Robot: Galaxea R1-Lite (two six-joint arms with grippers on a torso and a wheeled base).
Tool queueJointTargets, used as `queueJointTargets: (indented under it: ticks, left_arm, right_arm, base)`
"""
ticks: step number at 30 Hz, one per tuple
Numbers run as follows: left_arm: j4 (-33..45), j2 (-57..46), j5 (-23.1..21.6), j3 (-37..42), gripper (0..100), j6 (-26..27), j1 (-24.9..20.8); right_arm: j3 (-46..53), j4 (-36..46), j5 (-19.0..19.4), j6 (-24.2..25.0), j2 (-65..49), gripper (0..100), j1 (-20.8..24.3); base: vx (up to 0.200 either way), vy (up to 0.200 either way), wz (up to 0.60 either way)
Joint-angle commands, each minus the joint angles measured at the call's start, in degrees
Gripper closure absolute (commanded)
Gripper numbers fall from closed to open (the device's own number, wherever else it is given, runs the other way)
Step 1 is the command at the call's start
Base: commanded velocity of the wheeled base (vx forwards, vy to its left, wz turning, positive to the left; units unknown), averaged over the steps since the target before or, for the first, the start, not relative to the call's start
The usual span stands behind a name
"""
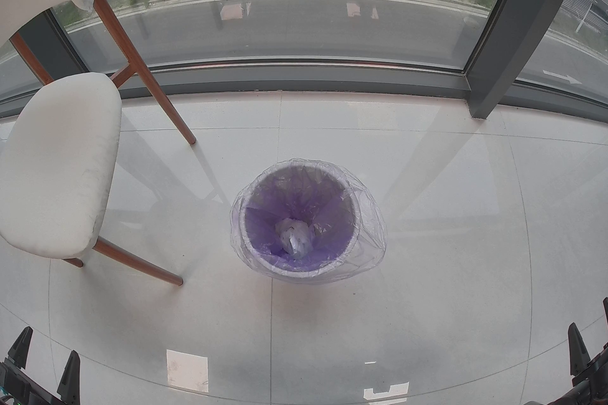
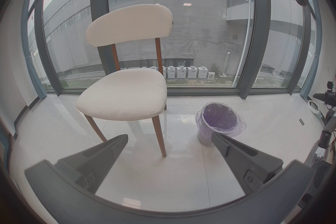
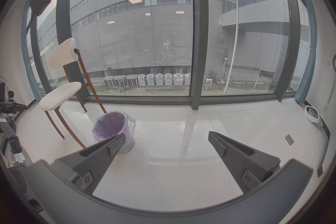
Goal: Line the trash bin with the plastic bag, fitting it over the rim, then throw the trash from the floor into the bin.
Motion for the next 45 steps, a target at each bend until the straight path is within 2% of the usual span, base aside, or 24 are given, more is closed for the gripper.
queueJointTargets:
  ticks: [1,45]
  left_arm:
    - [-0.01,-0.06,-0.02,1.01,0,0.04,0.0]
    - [-0.1,-0.06,0.07,1.01,0,-0.05,0.0]
  right_arm:
    - [1.01,0.01,0.0,-0.09,-0.71,0,0.04]
    - [1.01,-0.17,0.0,0.09,-0.71,0,0.04]
  base:
    - [0.0,0.0,0.0]
    - [0.0,0.0,0.0]
